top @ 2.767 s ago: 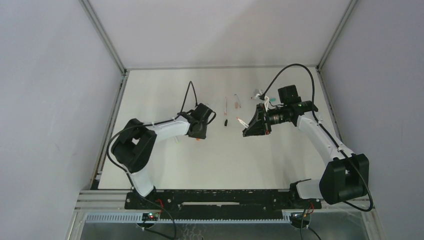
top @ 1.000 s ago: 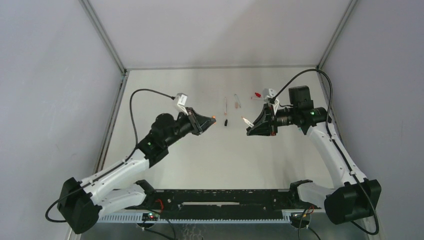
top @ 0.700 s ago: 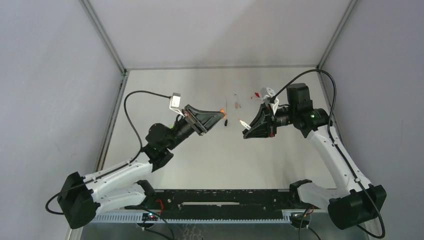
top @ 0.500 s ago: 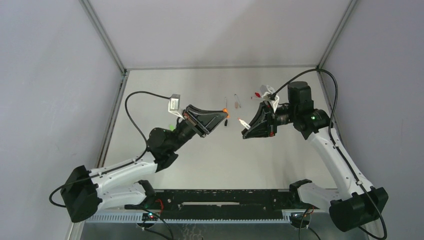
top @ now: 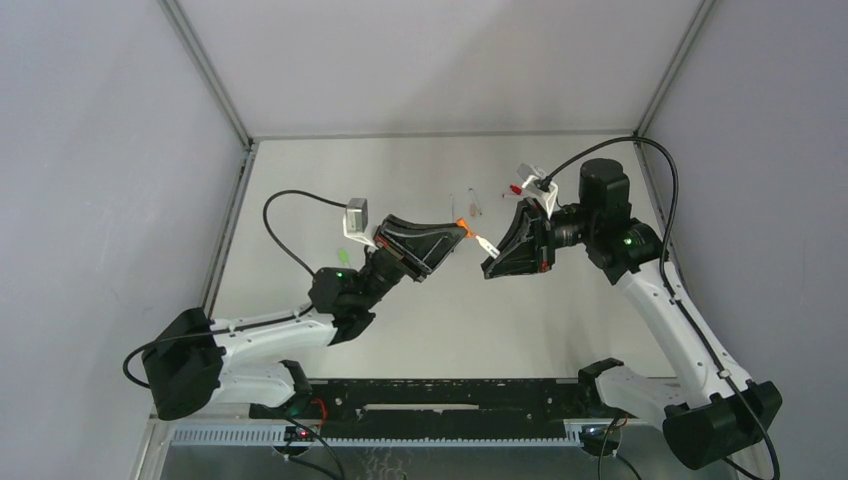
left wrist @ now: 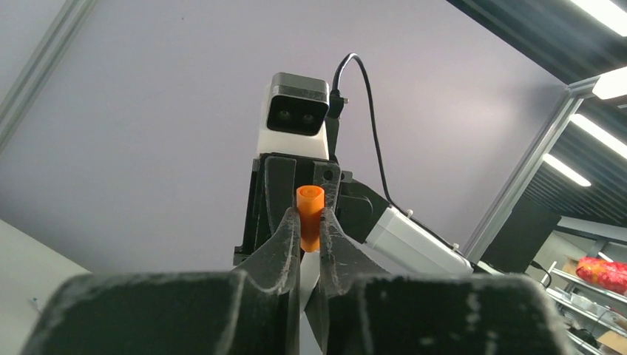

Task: Insert the pens into the pen caps
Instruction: Insert the pen cap onto the pen.

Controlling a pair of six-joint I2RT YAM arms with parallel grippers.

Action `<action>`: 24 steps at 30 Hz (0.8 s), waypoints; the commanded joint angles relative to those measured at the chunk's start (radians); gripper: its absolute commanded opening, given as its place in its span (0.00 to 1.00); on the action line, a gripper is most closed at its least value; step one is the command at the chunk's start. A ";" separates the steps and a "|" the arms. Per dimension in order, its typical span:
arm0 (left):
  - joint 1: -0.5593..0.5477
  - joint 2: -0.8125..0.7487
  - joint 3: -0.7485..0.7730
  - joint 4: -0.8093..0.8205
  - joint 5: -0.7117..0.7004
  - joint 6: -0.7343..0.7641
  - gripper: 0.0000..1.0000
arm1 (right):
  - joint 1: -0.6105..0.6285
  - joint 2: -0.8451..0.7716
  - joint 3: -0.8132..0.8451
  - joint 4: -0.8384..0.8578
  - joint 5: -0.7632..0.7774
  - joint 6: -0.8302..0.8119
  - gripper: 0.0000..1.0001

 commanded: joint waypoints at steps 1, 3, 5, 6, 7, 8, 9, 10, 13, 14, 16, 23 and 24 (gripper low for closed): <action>-0.008 -0.002 0.061 0.076 -0.035 0.048 0.00 | 0.008 -0.028 0.030 0.016 -0.016 0.013 0.00; -0.009 -0.005 0.060 0.076 -0.042 0.052 0.00 | 0.008 -0.031 0.029 -0.006 -0.015 -0.008 0.00; -0.010 -0.008 0.058 0.076 -0.045 0.055 0.00 | 0.008 -0.033 0.030 -0.023 -0.018 -0.013 0.00; -0.010 -0.008 0.057 0.076 -0.045 0.056 0.00 | 0.008 -0.034 0.029 -0.032 -0.018 -0.037 0.00; -0.011 -0.008 0.057 0.076 -0.045 0.056 0.00 | 0.009 -0.034 0.029 -0.037 -0.018 -0.047 0.00; -0.012 -0.006 0.058 0.076 -0.045 0.056 0.00 | 0.008 -0.035 0.030 -0.040 -0.017 -0.049 0.00; -0.013 -0.004 0.062 0.077 -0.045 0.055 0.00 | 0.010 -0.033 0.029 -0.041 -0.015 -0.052 0.00; -0.014 -0.001 0.064 0.077 -0.045 0.054 0.00 | 0.010 -0.033 0.030 -0.041 -0.012 -0.053 0.00; -0.019 0.008 0.071 0.077 -0.045 0.051 0.00 | 0.015 -0.032 0.016 -0.018 -0.002 -0.033 0.00; -0.021 0.009 0.074 0.077 -0.046 0.050 0.00 | 0.017 -0.032 0.012 -0.013 0.002 -0.029 0.00; -0.023 0.015 0.080 0.076 -0.046 0.050 0.00 | 0.019 -0.030 0.007 -0.005 0.014 -0.022 0.00; -0.027 0.026 0.083 0.078 -0.046 0.050 0.00 | 0.021 -0.024 0.007 0.017 0.030 0.005 0.00; -0.027 0.027 0.082 0.079 -0.045 0.050 0.00 | 0.020 -0.024 0.007 0.022 0.030 0.012 0.00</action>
